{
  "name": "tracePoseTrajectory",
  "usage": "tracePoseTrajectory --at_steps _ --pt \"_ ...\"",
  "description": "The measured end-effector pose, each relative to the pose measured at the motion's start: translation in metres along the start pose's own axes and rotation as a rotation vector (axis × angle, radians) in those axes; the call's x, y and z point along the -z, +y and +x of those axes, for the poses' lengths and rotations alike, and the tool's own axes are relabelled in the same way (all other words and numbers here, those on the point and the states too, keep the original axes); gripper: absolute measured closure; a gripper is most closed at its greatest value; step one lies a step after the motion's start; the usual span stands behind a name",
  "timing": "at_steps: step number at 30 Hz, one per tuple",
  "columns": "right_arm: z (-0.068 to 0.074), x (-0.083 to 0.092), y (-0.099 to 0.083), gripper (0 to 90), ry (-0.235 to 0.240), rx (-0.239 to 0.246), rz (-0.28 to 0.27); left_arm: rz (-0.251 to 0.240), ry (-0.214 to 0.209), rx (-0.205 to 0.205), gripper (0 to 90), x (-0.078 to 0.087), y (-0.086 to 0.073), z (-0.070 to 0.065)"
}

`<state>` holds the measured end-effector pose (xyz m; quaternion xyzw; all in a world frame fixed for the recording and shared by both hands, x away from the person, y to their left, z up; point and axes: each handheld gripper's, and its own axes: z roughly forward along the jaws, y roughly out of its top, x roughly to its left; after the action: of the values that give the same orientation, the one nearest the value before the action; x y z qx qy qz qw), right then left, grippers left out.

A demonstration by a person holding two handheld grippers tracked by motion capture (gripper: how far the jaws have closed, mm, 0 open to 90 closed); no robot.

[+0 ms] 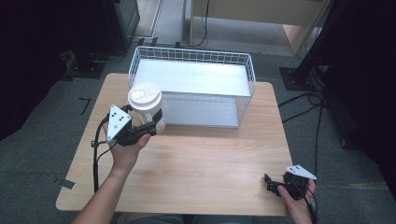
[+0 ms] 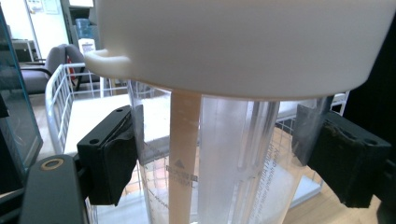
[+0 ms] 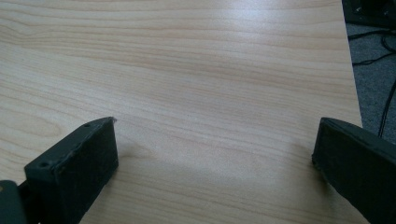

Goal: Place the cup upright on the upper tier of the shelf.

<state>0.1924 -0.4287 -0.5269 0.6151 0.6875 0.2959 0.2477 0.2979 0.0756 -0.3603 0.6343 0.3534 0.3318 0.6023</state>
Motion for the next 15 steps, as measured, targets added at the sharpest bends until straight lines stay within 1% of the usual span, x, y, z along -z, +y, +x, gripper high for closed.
tracePoseTrajectory --at_steps 4,9,11,15 --pt "0.0 0.0 0.0 0.0 0.0 0.002 0.001 -0.011 -0.001 0.01 16.8 -0.009 0.009 -0.001" --pt "0.0 0.0 0.0 0.0 0.0 -0.002 0.0 -0.017 -0.005 0.002 16.8 -0.018 0.019 -0.005" --pt "0.0 0.0 0.0 0.1 0.0 -0.001 0.001 -0.025 -0.007 0.011 16.8 -0.021 0.023 -0.005" --pt "0.0 0.0 0.0 0.1 0.0 -0.003 0.0 -0.026 -0.005 0.009 16.8 -0.027 0.03 -0.006"
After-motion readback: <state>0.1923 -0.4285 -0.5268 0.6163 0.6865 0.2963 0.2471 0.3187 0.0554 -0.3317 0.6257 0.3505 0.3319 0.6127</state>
